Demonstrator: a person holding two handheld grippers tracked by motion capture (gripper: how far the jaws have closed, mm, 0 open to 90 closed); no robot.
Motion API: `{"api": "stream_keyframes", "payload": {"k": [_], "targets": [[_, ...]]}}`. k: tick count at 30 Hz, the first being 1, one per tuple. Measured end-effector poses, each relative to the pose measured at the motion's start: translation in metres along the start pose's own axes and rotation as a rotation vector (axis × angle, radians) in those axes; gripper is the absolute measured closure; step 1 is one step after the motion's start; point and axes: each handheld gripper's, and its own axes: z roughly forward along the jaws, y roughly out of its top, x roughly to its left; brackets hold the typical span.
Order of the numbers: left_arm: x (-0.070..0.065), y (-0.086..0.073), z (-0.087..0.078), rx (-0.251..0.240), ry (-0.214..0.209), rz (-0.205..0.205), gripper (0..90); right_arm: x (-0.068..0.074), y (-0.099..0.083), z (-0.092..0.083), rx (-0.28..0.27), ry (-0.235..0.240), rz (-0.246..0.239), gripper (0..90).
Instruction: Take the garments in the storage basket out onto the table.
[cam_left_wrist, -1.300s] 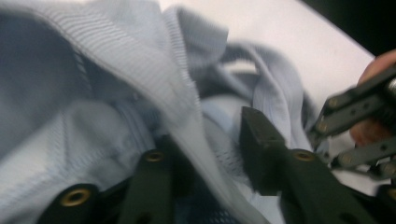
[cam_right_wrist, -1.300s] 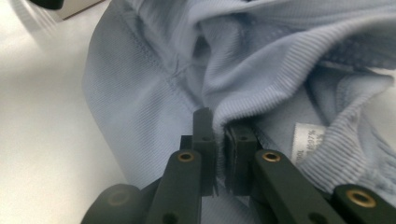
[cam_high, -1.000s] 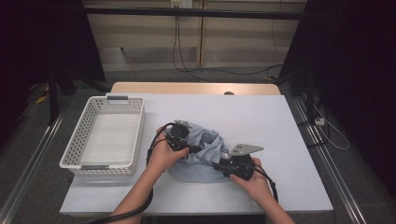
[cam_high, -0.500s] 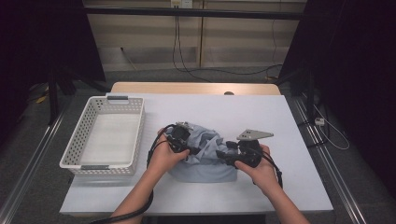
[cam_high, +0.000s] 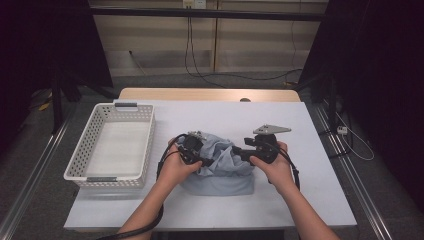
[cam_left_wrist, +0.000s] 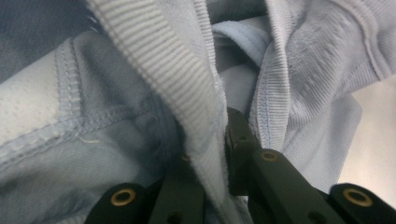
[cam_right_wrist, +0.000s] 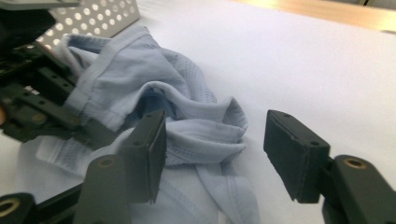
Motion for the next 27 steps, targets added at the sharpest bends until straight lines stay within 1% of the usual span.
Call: {"api": "stream_keyframes", "payload": {"k": [1,3,4,5,8,9,10,11,12,14,15,17,18,20,21,22,25,26,27], "targets": [[0.0,0.0,0.0,0.004,-0.001,0.007,86.8,-0.001,-0.001,0.003,0.009,0.001,0.005,42.3],[0.001,0.0,-0.001,0.002,-0.003,0.006,86.8,-0.002,-0.003,0.007,0.032,0.022,0.008,45.5],[0.001,0.0,-0.001,0.001,-0.008,0.005,86.8,-0.001,-0.005,0.009,0.047,0.049,0.002,51.3],[0.001,0.0,-0.001,0.0,-0.009,0.002,86.8,-0.001,-0.008,0.01,0.051,0.066,-0.005,56.0],[0.001,0.0,-0.001,0.005,-0.003,0.008,86.7,-0.001,-0.016,0.012,0.055,0.106,0.003,63.4],[0.0,0.0,-0.002,0.008,-0.004,0.01,86.7,-0.001,-0.017,0.012,0.05,0.111,0.009,66.4],[0.0,0.001,-0.002,0.006,-0.001,0.007,86.8,-0.002,-0.019,0.013,0.048,0.126,0.011,72.0],[0.0,0.001,-0.002,0.006,0.003,0.009,86.7,-0.001,-0.02,0.013,0.057,0.135,0.006,76.4],[0.0,0.001,-0.002,0.002,-0.003,0.006,86.6,0.0,-0.021,0.013,0.059,0.135,-0.018,80.0],[0.001,0.001,-0.004,-0.004,-0.005,-0.001,86.6,0.004,-0.023,0.012,0.057,0.13,-0.047,82.6],[0.001,0.001,-0.004,-0.007,-0.004,-0.003,86.5,0.006,-0.024,0.011,0.047,0.131,-0.059,83.3],[0.001,0.002,-0.006,-0.016,-0.004,-0.005,86.0,0.009,-0.026,0.008,0.025,0.12,-0.067,84.0],[0.001,0.003,-0.008,-0.023,-0.003,-0.006,85.2,0.011,-0.028,0.006,0.019,0.125,-0.074,84.1],[0.001,0.004,-0.011,-0.048,-0.009,-0.007,82.0,0.016,-0.033,0.003,0.007,0.133,-0.082,84.3],[0.002,0.005,-0.013,-0.072,-0.021,-0.01,80.2,0.018,-0.036,0.002,0.003,0.134,-0.088,84.4],[0.002,0.006,-0.015,-0.084,-0.027,-0.016,78.1,0.022,-0.04,0.002,0.002,0.137,-0.102,84.4],[0.001,0.008,-0.018,-0.115,-0.033,-0.015,71.0,0.031,-0.048,0.003,0.019,0.166,-0.12,84.5],[0.001,0.009,-0.019,-0.122,-0.04,-0.019,68.3,0.035,-0.051,0.005,0.025,0.168,-0.13,84.5],[0.001,0.009,-0.019,-0.119,-0.046,-0.017,67.5,0.038,-0.053,0.007,0.034,0.167,-0.143,84.5]]}}
